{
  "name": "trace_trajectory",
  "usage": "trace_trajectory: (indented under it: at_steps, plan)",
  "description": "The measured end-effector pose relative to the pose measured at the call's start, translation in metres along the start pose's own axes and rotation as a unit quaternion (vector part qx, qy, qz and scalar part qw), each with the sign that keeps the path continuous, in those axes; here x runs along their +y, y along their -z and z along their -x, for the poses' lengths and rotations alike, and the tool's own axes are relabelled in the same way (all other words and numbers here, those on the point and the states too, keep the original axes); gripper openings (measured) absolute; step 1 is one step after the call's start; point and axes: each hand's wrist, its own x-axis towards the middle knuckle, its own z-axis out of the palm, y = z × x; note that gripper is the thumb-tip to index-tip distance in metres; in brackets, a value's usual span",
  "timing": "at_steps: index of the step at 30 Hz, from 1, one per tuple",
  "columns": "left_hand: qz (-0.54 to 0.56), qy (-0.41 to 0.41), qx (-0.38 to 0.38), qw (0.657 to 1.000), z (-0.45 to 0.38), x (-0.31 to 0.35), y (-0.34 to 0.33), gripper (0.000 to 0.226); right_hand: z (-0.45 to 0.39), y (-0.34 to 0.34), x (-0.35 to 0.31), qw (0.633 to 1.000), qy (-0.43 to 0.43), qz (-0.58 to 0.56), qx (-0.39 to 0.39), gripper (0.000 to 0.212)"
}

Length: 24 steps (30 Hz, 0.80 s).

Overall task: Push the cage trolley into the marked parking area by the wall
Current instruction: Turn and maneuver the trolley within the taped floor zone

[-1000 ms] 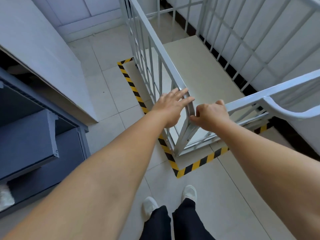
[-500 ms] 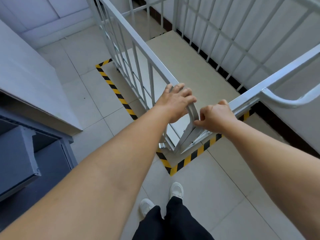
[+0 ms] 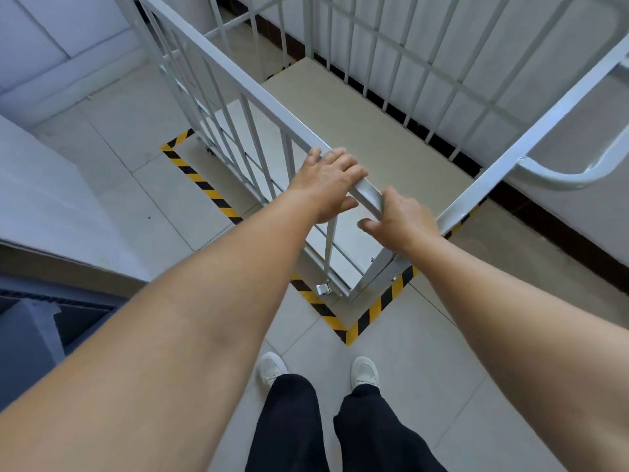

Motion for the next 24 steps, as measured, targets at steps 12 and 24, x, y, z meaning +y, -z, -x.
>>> trace_trajectory:
  at_steps: [12,24]
  plan:
    - [0.009,-0.067,-0.022,0.997,-0.024,-0.054,0.005,0.050,-0.028,-0.012,-0.044,0.980,-0.172,-0.049,0.085,0.035]
    - [0.029,-0.061,-0.050,0.996,-0.038,-0.059,0.003,0.047,-0.031,-0.015,-0.041,0.981,-0.166,0.000,0.098,0.020]
